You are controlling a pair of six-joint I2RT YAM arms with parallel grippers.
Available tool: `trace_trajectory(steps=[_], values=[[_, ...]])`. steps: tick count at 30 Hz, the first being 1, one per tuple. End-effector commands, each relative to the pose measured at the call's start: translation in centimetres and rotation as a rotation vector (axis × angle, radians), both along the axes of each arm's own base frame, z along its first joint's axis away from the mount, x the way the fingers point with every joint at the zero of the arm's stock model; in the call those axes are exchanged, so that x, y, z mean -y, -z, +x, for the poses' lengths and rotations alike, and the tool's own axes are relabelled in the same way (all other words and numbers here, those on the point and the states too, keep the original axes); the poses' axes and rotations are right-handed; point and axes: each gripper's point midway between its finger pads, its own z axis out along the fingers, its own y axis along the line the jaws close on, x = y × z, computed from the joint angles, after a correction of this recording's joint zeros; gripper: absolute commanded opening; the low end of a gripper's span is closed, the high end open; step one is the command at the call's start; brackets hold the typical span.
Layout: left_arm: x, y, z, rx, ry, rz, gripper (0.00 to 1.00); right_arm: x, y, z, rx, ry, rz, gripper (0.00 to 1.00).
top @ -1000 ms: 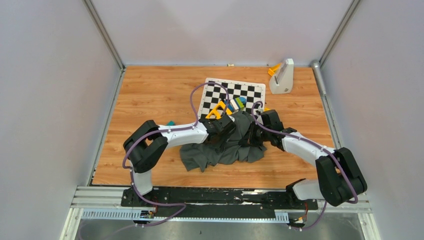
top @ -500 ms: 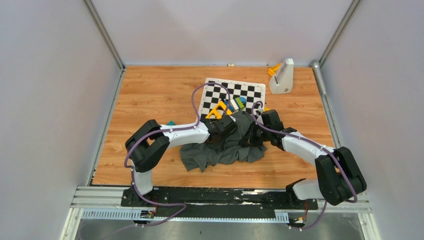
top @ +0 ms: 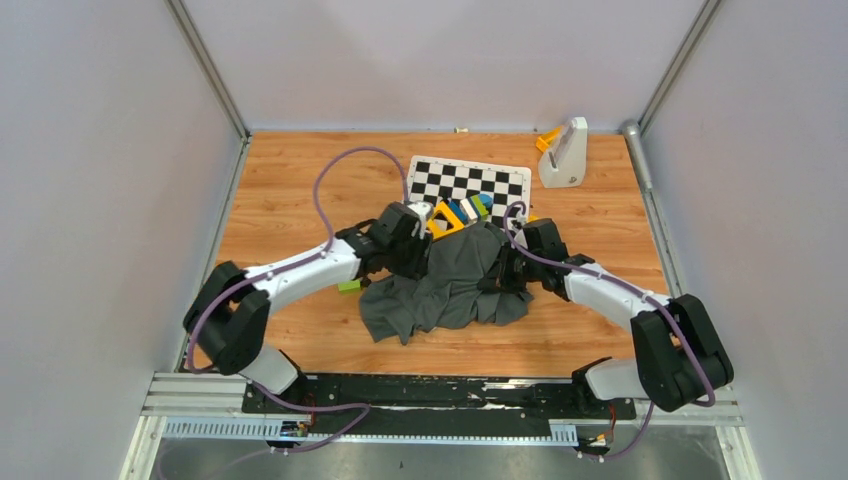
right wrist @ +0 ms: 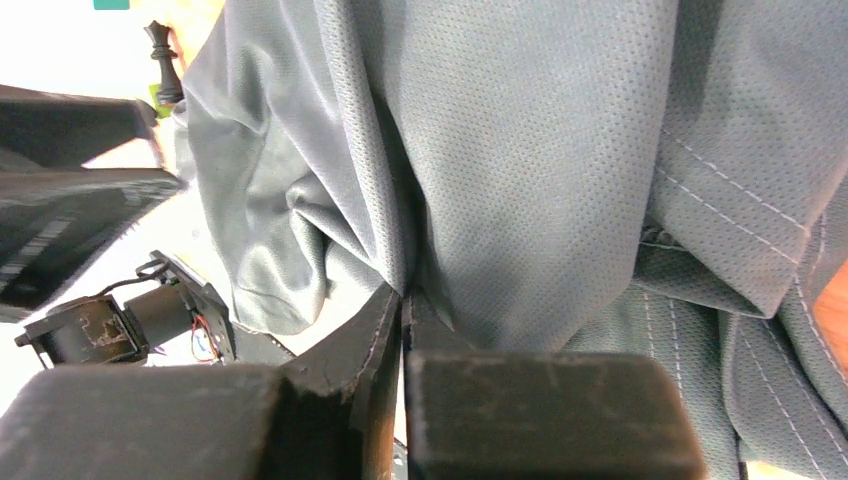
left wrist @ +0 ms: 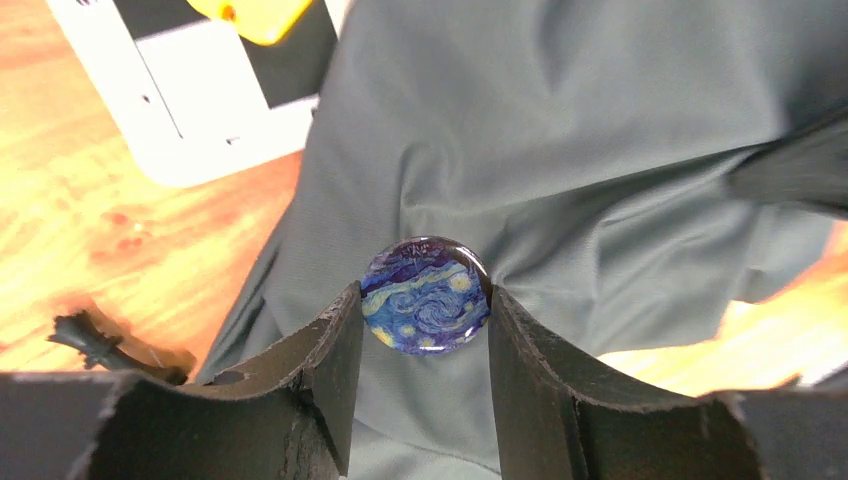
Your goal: Remove the brooch from the garment
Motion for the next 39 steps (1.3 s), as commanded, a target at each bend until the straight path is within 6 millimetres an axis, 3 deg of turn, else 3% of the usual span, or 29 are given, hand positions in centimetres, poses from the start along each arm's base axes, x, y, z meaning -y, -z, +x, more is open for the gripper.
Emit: trace_trajectory(steps=[1, 4, 6, 11, 15, 20, 25, 31, 35, 39], values=[[2.4, -7.0, 0.7, 0.066, 0.069, -0.362, 0.46, -0.9, -3.2, 1.3, 0.096, -0.037, 0.052, 0.09], [1.7, -9.2, 0.6, 0.041, 0.069, -0.528, 0.46, -1.3, -5.1, 1.3, 0.143, -0.064, 0.089, 0.27], [2.2, -11.8, 0.7, 0.049, 0.113, -0.687, 0.47, -1.7, -7.1, 1.2, 0.207, -0.099, 0.125, 0.36], [2.9, -16.8, -1.5, -0.072, 0.246, -0.988, 0.47, -2.6, -13.0, -0.4, 0.441, -0.228, 0.252, 0.53], [3.4, -20.3, -2.9, -0.118, 0.353, -1.135, 0.48, -2.5, -17.3, -1.5, 0.623, -0.255, 0.313, 0.77], [3.5, -23.4, -3.7, -0.129, 0.456, -1.255, 0.48, -1.6, -20.1, -1.8, 0.729, -0.199, 0.33, 0.77], [3.4, -25.0, -4.2, -0.179, 0.475, -1.345, 0.47, -1.7, -22.2, -3.4, 0.872, -0.265, 0.384, 0.77], [3.2, -25.2, -4.5, -0.198, 0.485, -1.398, 0.46, -2.6, -24.0, -3.8, 1.049, -0.348, 0.385, 0.8], [3.0, -24.8, -4.8, -0.212, 0.464, -1.403, 0.46, -4.0, -25.4, -4.4, 1.235, -0.41, 0.358, 0.86], [2.8, -24.7, -5.1, -0.226, 0.446, -1.408, 0.46, -5.4, -25.6, -4.5, 1.407, -0.474, 0.285, 0.96]])
